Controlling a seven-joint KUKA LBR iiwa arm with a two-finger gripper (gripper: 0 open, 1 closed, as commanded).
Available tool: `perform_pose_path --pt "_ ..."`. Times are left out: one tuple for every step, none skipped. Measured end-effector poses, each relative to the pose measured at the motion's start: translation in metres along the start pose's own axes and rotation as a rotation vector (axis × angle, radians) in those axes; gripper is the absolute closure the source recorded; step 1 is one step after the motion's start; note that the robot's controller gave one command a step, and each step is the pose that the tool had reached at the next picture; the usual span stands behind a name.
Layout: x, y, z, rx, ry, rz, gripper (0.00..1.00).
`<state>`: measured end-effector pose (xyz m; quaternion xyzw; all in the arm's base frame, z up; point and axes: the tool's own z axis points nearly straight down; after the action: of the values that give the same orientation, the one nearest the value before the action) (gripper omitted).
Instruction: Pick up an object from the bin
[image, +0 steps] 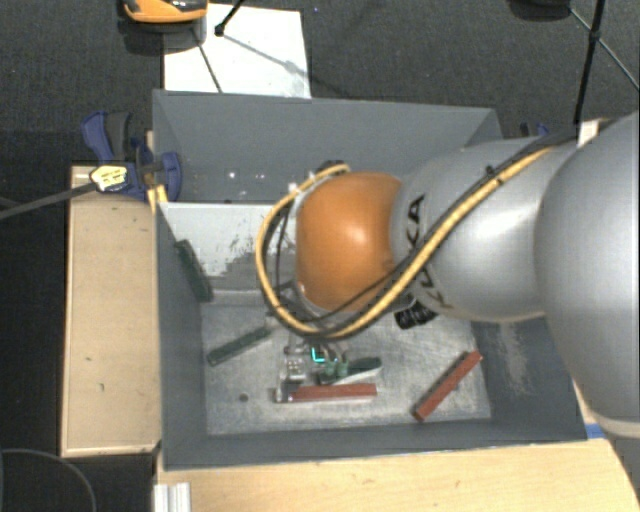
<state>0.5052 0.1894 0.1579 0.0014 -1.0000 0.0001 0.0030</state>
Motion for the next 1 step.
perform_pose_path --pt "-0.0022 -0.0009 -0.0041 -0.002 -0.008 0.005 0.00"
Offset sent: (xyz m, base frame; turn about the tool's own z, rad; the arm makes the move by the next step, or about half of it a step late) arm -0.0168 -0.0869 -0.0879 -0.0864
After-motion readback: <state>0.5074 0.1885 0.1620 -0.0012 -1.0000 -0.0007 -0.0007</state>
